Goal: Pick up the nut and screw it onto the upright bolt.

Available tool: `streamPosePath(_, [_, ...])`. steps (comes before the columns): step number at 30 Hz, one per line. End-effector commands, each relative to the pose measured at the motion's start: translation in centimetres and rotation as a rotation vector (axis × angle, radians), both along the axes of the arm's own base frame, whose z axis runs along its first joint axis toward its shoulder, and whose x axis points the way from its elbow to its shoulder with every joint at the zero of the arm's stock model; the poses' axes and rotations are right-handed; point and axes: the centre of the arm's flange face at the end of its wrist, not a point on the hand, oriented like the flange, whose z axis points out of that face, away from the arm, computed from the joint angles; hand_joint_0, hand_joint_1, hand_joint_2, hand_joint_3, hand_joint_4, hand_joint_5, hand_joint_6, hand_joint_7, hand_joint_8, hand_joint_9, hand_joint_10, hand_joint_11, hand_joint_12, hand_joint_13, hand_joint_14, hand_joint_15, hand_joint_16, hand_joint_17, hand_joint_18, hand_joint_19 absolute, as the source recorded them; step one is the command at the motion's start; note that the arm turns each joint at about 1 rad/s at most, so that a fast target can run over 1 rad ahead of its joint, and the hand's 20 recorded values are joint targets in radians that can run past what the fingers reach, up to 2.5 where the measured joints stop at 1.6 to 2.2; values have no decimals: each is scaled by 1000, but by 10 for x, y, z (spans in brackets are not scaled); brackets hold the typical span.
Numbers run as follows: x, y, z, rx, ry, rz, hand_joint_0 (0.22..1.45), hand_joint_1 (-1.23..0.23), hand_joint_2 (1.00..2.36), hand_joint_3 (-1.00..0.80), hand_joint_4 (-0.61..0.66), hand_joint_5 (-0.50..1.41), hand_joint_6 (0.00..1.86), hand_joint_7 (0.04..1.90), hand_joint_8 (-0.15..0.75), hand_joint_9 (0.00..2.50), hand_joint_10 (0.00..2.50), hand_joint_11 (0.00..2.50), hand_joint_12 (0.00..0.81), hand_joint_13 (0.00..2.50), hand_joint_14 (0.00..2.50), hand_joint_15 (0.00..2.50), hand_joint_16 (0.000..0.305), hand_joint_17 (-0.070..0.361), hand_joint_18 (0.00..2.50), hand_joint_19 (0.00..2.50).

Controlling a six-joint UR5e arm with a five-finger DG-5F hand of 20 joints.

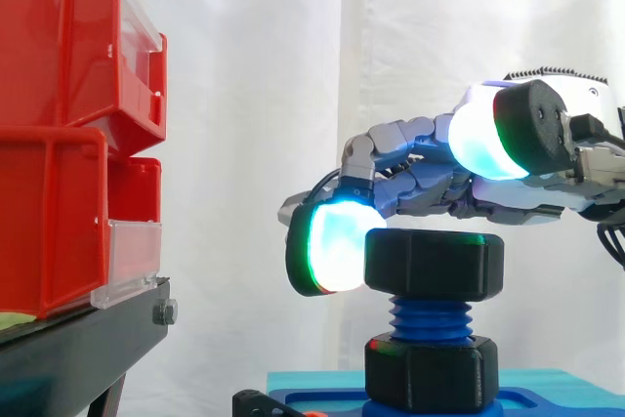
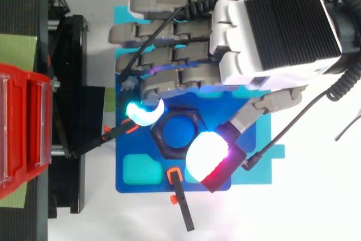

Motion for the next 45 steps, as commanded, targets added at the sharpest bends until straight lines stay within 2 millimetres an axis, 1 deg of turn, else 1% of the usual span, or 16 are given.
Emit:
streamPosePath(1, [-1,-3,1,-3,0,4,496,-118,1000,-500,277,-29,505,1168,268,635,0,0,269,311,0,0,28,62,0,0])
streamPosePath(9, [-1,-4,-1,-3,3,2,501,-142,1000,-500,225,3,503,1295,267,755,0,0,253,406,0,0,24,53,19,0])
streamPosePath(14, [-2,-9,1,-3,0,-4,503,-153,1000,-500,213,18,502,1343,264,817,0,0,252,451,0,0,22,50,54,0])
streamPosePath(16, [-2,-12,1,-3,0,-8,504,-158,1000,-500,200,26,502,1372,267,883,0,0,249,472,0,0,21,48,81,0])
streamPosePath(23, [-4,-21,0,-3,1,-16,506,-175,1000,-500,202,45,500,1405,272,1012,0,0,232,540,0,0,18,41,154,0])
streamPosePath(26, [-5,-27,1,-5,0,-13,507,-192,1000,-500,192,52,509,1401,260,1098,0,0,218,637,0,0,16,35,245,0])
streamPosePath(29, [-6,-30,0,-7,1,-9,507,-219,1000,-500,151,57,525,1372,254,1143,0,0,202,674,0,0,14,31,295,0])
streamPosePath(30, [-6,-32,-1,-7,3,-9,507,-228,1000,-500,132,59,533,1353,250,1210,0,0,188,724,0,0,12,27,369,0])
streamPosePath(32, [-7,-35,1,-8,0,-7,506,-230,1000,-500,127,59,539,1336,253,1269,0,0,184,747,0,0,12,27,401,0])
streamPosePath(34, [-8,-38,1,-7,-1,-7,507,-233,1000,-500,137,57,538,1352,253,1297,0,0,181,818,0,0,12,26,455,0])
streamPosePath(35, [-8,-39,1,-8,-3,-7,507,-232,1000,-500,151,55,503,1403,261,1308,0,0,182,824,0,0,12,26,456,0])
streamPosePath(36, [-8,-43,4,-10,-7,-1,504,-232,1000,-500,178,39,502,1373,266,1306,0,6,183,826,0,0,13,29,449,0])
streamPosePath(38, [-7,-44,7,-11,-14,3,503,-230,1000,-500,208,5,504,1246,279,1280,0,27,193,833,0,0,14,31,441,0])
streamPosePath(40, [-6,-47,11,-14,-23,11,501,-231,1000,-500,266,-25,505,1109,265,1163,2,0,197,817,0,0,15,34,426,0])
streamPosePath(42, [-6,-48,13,-15,-26,12,499,-234,1000,-500,286,-49,505,1027,257,1027,0,0,211,787,0,0,17,38,408,0])
streamPosePath(45, [-1,-49,24,-19,-49,18,494,-239,1000,-500,293,-94,503,889,244,850,0,0,229,719,0,0,21,47,375,0])
